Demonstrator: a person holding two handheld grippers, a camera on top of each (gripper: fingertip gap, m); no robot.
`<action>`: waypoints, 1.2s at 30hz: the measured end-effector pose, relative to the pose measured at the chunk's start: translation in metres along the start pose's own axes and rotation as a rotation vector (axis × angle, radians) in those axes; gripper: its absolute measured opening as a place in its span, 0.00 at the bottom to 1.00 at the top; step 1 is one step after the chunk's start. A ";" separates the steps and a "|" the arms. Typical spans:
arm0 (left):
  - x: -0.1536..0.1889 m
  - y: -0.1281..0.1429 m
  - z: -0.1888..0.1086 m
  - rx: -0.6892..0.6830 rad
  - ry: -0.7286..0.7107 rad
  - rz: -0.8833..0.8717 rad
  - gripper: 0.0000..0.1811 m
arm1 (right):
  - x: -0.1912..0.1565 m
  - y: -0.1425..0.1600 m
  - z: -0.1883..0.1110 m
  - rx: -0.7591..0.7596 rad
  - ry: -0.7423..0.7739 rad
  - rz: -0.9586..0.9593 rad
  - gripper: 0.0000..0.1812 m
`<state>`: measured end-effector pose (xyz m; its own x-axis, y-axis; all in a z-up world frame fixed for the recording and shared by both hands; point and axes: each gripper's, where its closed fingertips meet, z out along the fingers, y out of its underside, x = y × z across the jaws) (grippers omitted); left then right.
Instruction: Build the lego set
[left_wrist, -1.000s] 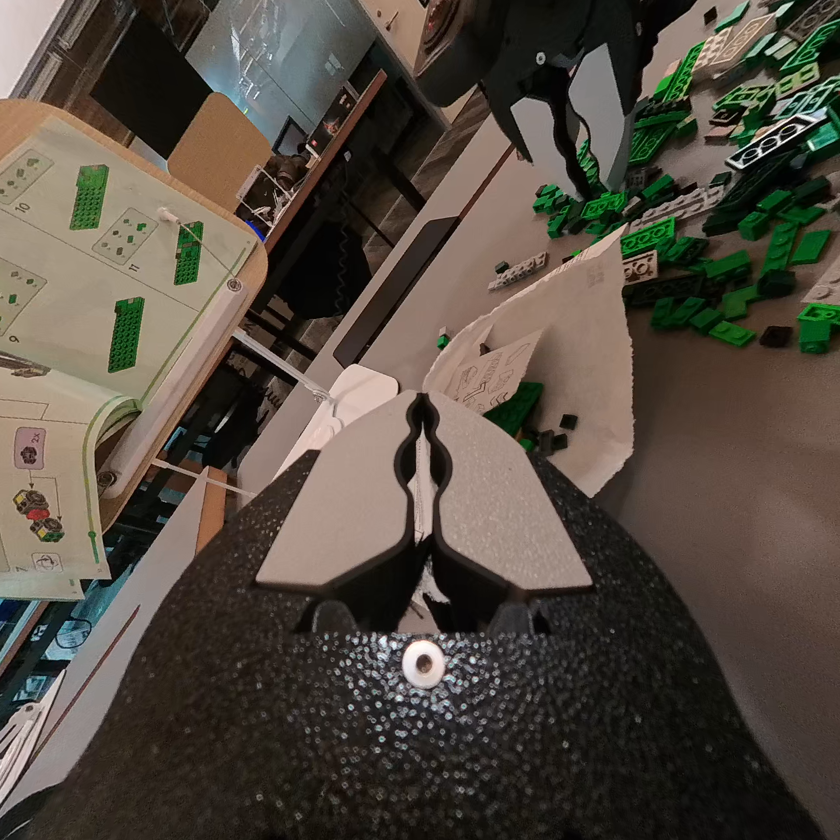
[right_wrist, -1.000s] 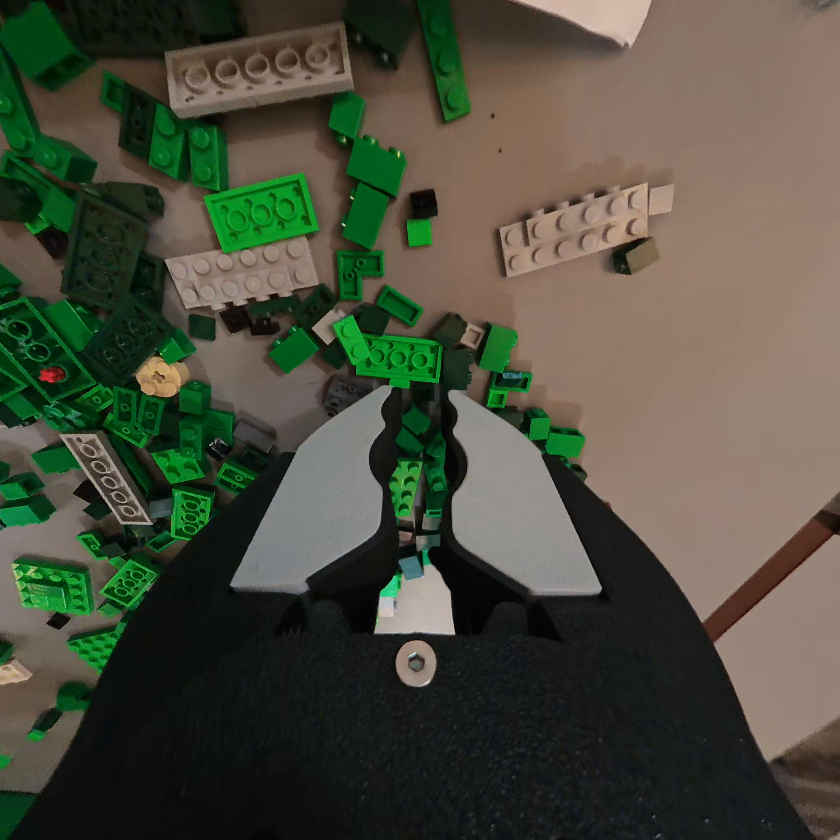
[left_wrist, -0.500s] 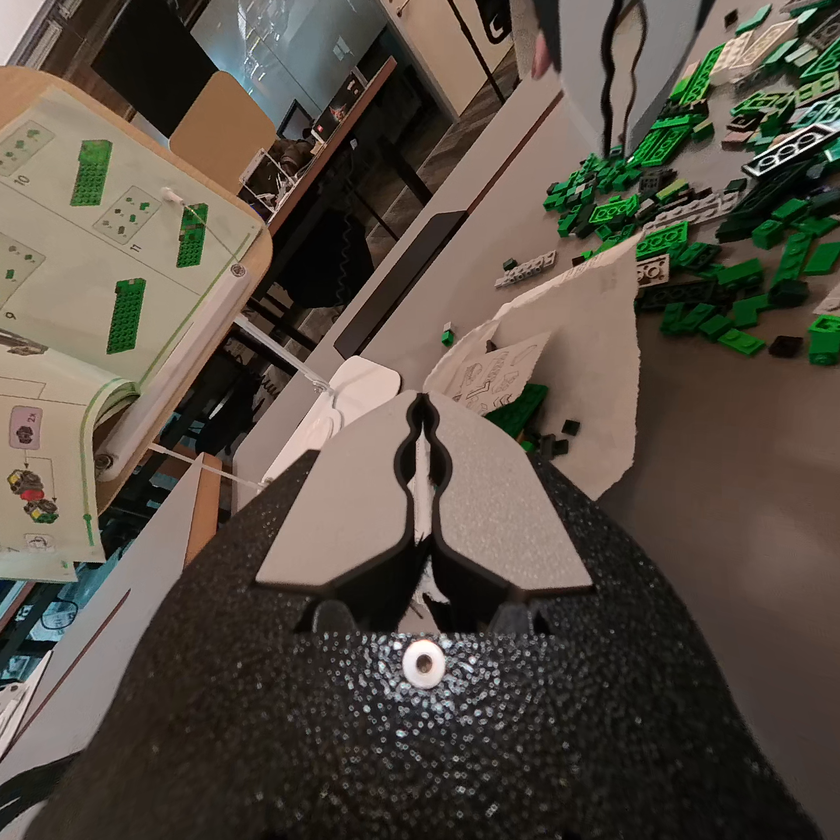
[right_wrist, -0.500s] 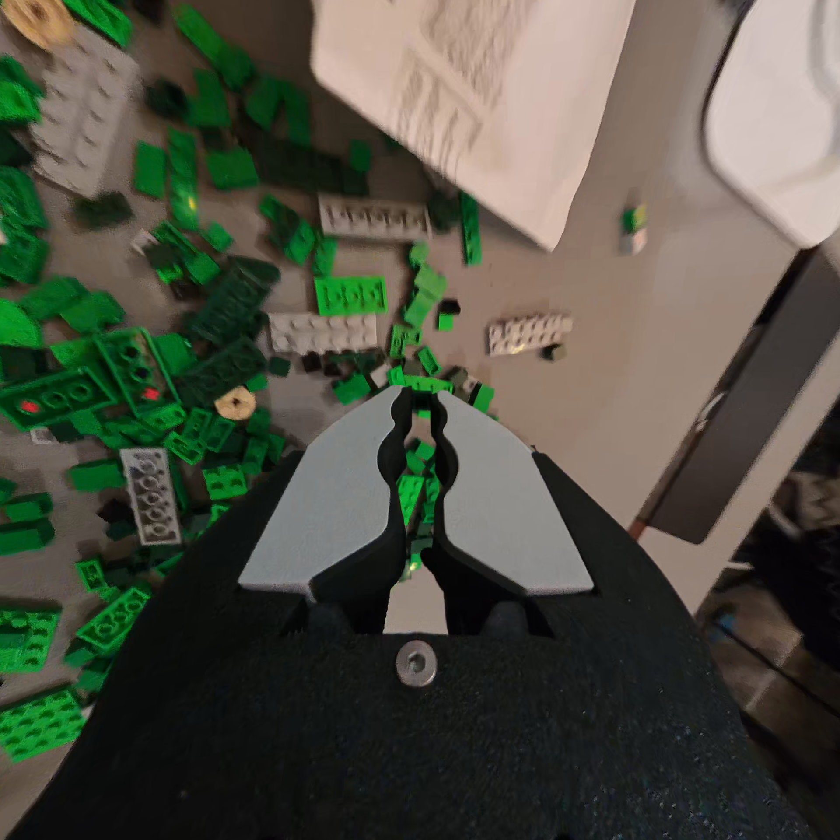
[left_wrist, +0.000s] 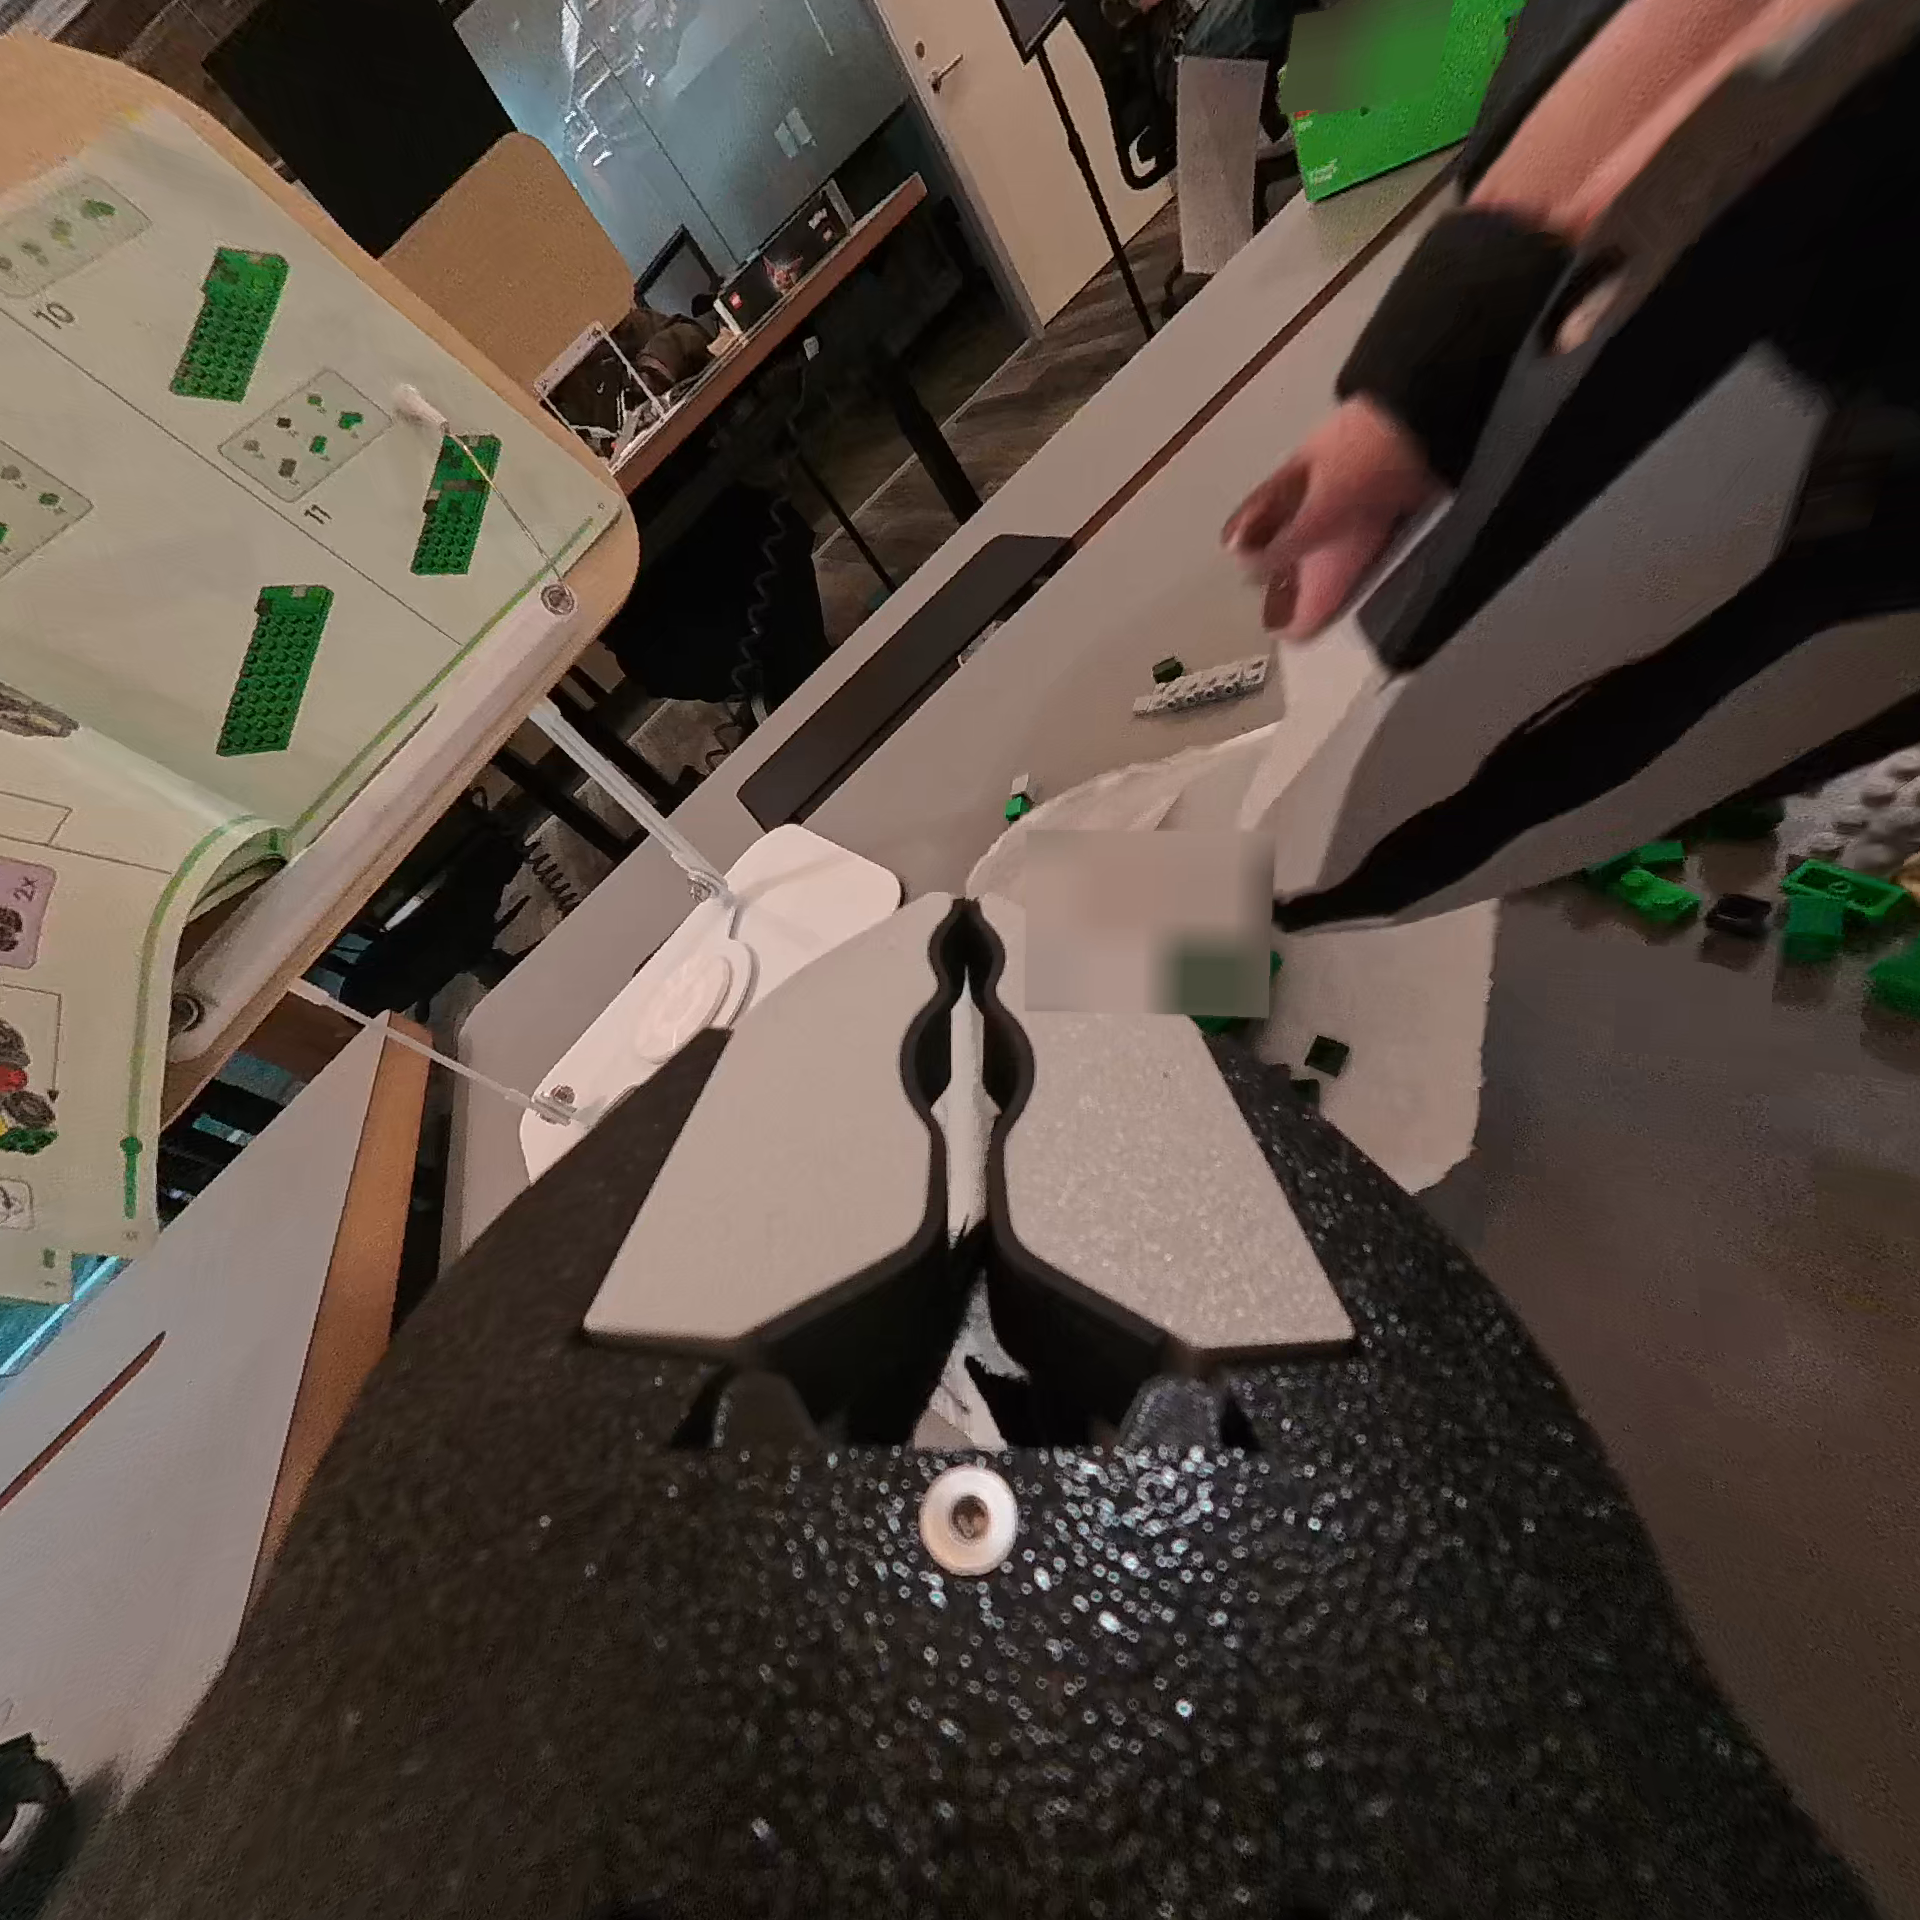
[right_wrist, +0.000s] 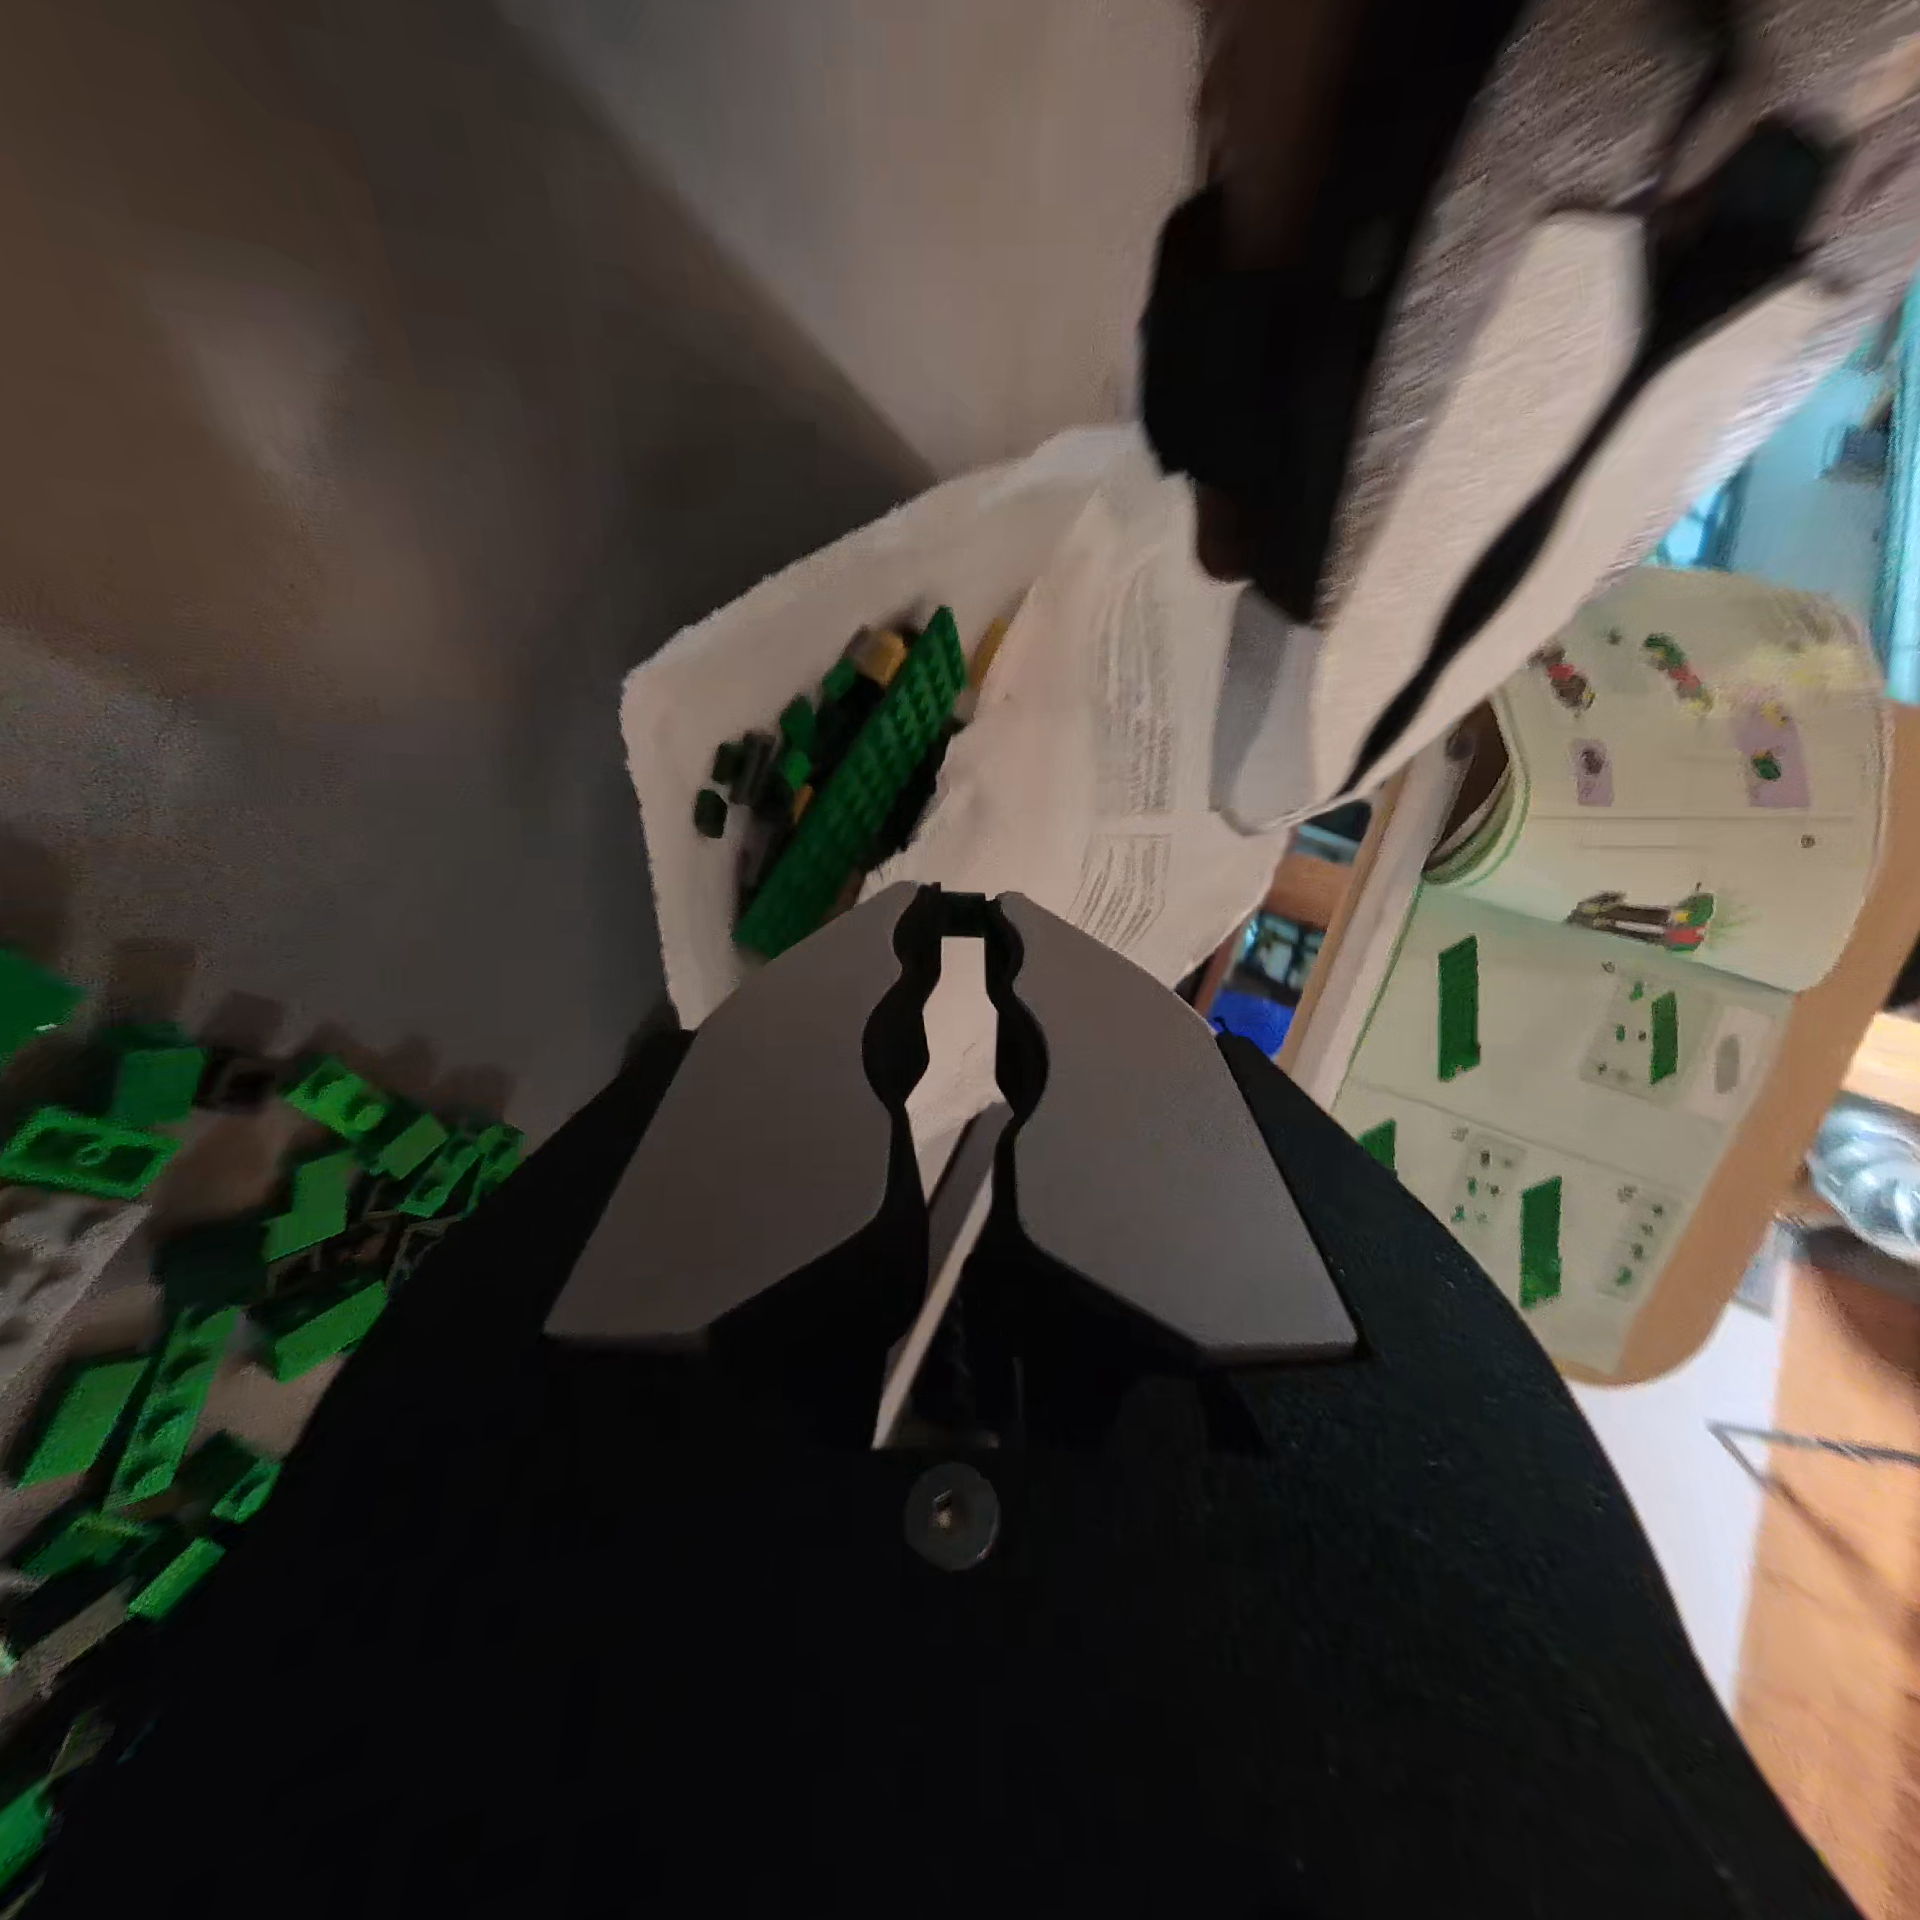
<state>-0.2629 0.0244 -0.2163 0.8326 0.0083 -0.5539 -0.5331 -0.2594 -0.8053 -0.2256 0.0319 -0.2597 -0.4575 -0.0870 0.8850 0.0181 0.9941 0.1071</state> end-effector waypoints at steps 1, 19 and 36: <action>0.001 -0.001 0.000 -0.001 0.002 0.002 0.00 | -0.001 0.003 0.004 -0.027 0.016 -0.006 0.06; -0.033 0.029 -0.016 -0.181 -0.136 0.141 0.00 | -0.038 0.006 -0.075 0.084 0.020 0.550 0.14; -0.057 0.027 -0.055 -0.308 -0.110 -0.166 0.55 | -0.040 0.078 -0.170 0.200 0.553 1.111 0.10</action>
<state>-0.3161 -0.0358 -0.1952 0.8739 0.1740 -0.4539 -0.3081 -0.5239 -0.7941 -0.0544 0.1021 -0.2096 0.1519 0.8345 0.5296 -0.0031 0.5362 -0.8441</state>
